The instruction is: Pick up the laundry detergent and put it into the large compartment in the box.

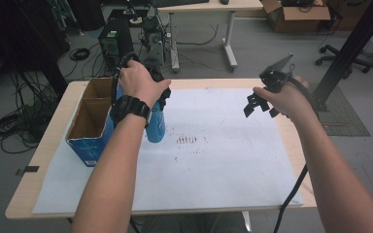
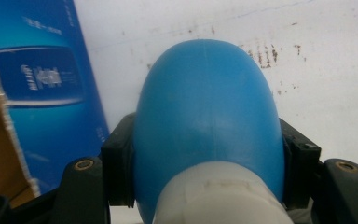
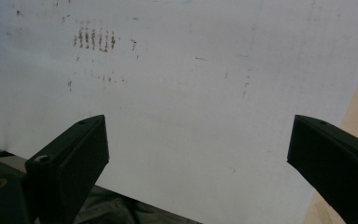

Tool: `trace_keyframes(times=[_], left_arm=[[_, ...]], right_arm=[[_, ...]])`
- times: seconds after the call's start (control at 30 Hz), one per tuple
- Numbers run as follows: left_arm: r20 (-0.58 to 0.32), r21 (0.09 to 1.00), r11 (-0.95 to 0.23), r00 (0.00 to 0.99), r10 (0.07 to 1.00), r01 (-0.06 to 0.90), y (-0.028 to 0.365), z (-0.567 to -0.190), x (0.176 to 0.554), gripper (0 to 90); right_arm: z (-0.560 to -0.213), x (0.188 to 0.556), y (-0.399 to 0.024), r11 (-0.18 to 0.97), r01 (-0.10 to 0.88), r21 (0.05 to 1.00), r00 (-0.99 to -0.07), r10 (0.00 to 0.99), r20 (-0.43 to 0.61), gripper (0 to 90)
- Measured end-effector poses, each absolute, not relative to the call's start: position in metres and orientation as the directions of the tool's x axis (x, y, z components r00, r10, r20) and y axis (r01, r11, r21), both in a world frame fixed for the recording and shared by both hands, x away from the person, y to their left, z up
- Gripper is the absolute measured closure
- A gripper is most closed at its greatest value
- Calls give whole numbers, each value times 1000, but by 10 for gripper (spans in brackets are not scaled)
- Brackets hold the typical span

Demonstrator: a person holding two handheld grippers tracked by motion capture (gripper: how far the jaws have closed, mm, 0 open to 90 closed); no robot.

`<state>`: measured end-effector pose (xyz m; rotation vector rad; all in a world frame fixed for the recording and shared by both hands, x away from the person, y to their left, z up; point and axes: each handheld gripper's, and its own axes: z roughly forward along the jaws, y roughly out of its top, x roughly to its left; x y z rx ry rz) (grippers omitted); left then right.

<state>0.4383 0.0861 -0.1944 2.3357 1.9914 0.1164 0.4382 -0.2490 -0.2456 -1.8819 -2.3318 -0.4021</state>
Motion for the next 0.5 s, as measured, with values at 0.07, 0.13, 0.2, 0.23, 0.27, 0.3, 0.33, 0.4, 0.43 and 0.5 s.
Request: trace_keyframes(times=[0.07, 0.13, 0.2, 0.23, 0.27, 0.3, 0.33, 0.4, 0.43, 0.5], left_arm=[[19, 108, -163, 162, 987, 981, 88, -185, 438, 374], [29, 112, -171, 169, 985, 979, 90, -175, 438, 374], [32, 117, -173, 170, 985, 978, 91, -171, 438, 374], [33, 121, -175, 172, 984, 977, 95, -161, 438, 374], [33, 121, -175, 172, 984, 977, 95, -161, 438, 374], [29, 128, -171, 169, 985, 977, 97, -156, 439, 374], [28, 130, -171, 169, 985, 977, 99, -153, 439, 374], [24, 136, -170, 168, 985, 976, 102, -147, 439, 374], [24, 136, -170, 168, 985, 976, 102, -147, 439, 374], [23, 138, -168, 166, 986, 976, 107, -141, 439, 374]], right_arm=[[-244, 439, -249, 193, 972, 132, -222, 941, 255, 55], [-243, 439, -249, 192, 973, 130, -220, 941, 256, 55], [-243, 439, -250, 191, 973, 132, -220, 941, 256, 55], [-243, 440, -250, 191, 973, 131, -219, 942, 256, 55], [-243, 440, -250, 191, 973, 131, -219, 942, 256, 55], [-242, 440, -250, 190, 973, 130, -218, 942, 257, 55], [-242, 440, -250, 190, 973, 132, -218, 942, 256, 55], [-241, 440, -250, 192, 972, 132, -221, 941, 255, 55], [-241, 440, -250, 192, 972, 132, -221, 941, 255, 55], [-240, 439, -250, 190, 973, 132, -219, 943, 253, 55]])
